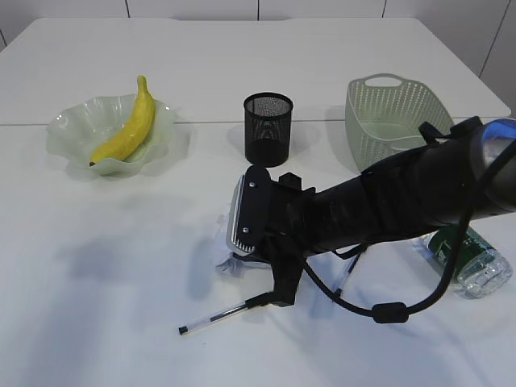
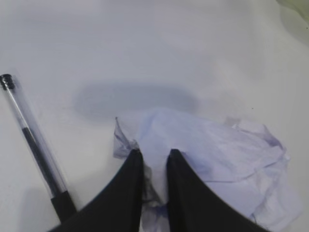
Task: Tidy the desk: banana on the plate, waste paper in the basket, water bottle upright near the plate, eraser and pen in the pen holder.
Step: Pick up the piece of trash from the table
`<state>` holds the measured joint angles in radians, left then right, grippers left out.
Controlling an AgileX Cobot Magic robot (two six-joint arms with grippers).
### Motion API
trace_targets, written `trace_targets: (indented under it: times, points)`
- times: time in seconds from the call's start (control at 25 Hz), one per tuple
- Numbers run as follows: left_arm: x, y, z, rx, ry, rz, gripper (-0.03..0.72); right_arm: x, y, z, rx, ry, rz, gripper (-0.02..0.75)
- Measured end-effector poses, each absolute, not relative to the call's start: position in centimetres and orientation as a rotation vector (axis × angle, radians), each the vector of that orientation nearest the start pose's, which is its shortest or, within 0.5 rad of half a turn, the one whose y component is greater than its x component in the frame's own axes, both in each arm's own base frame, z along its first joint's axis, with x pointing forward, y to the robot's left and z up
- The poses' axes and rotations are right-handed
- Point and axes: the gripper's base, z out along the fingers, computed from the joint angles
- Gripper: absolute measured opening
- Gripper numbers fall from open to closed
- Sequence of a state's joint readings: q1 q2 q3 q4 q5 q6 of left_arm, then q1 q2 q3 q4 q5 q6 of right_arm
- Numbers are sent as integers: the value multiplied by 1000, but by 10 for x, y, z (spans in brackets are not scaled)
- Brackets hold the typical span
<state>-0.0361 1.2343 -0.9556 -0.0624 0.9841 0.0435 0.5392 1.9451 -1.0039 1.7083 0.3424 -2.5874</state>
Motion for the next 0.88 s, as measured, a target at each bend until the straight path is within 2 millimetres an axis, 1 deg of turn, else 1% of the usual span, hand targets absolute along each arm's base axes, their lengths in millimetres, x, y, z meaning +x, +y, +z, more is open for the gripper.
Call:
trace_targets:
  times: [0.2,0.28,0.4,0.88]
  points:
    - [227,-13,292,77,2753,-79,329,311,221,135,-1626,1670,237,27]
    - [227,-13,292,78,2754,-77,329,311,221,136,-1602,1688,247,5]
    - [227,-13,292,79,2755,-74,329,312,221,137,-1519,1753,285,-2]
    - [227,-12,292,81,2759,-71,329,309,220,171,-1267,1860,394,-3]
